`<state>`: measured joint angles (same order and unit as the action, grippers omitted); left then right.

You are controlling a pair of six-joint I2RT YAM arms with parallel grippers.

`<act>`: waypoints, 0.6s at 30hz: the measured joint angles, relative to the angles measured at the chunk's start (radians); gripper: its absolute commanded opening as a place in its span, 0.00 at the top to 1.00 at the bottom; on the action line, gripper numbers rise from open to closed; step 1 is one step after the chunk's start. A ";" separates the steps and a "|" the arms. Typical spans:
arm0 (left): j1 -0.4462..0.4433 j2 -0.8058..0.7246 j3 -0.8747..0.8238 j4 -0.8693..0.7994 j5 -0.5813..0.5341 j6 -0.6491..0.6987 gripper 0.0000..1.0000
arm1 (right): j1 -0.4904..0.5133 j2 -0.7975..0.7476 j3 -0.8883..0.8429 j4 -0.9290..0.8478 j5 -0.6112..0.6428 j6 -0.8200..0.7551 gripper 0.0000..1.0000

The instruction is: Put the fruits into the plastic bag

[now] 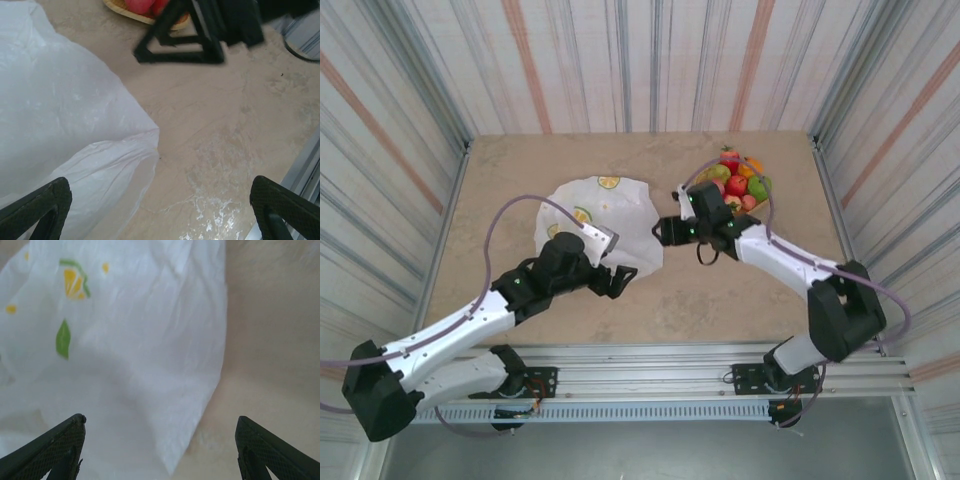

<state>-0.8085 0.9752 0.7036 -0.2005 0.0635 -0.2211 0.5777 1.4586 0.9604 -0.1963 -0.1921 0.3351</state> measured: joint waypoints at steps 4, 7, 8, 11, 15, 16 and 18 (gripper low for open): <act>0.066 -0.085 0.005 -0.050 -0.033 -0.034 0.02 | 0.091 -0.134 -0.124 0.060 -0.015 -0.108 0.11; 0.190 -0.153 0.007 -0.069 -0.014 -0.093 0.01 | 0.169 -0.158 -0.140 0.121 -0.013 -0.191 0.10; 0.240 -0.173 0.007 -0.071 0.003 -0.114 0.01 | 0.194 -0.148 -0.138 0.145 -0.007 -0.217 0.10; 0.385 -0.233 -0.007 -0.064 0.066 -0.180 0.01 | 0.256 -0.070 -0.101 0.187 0.020 -0.279 0.10; 0.489 -0.275 -0.029 -0.079 0.129 -0.231 0.01 | 0.319 0.090 -0.006 0.227 0.065 -0.352 0.11; 0.504 -0.275 -0.029 -0.088 0.140 -0.238 0.01 | 0.335 0.129 0.023 0.231 0.072 -0.371 0.11; 0.525 -0.275 -0.029 -0.103 0.154 -0.249 0.01 | 0.365 0.187 0.063 0.243 0.092 -0.399 0.11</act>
<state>-0.2840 0.7006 0.6743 -0.3038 0.2180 -0.4702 0.9428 1.6451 1.0233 0.0467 -0.1001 -0.0643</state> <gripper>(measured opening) 0.985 0.894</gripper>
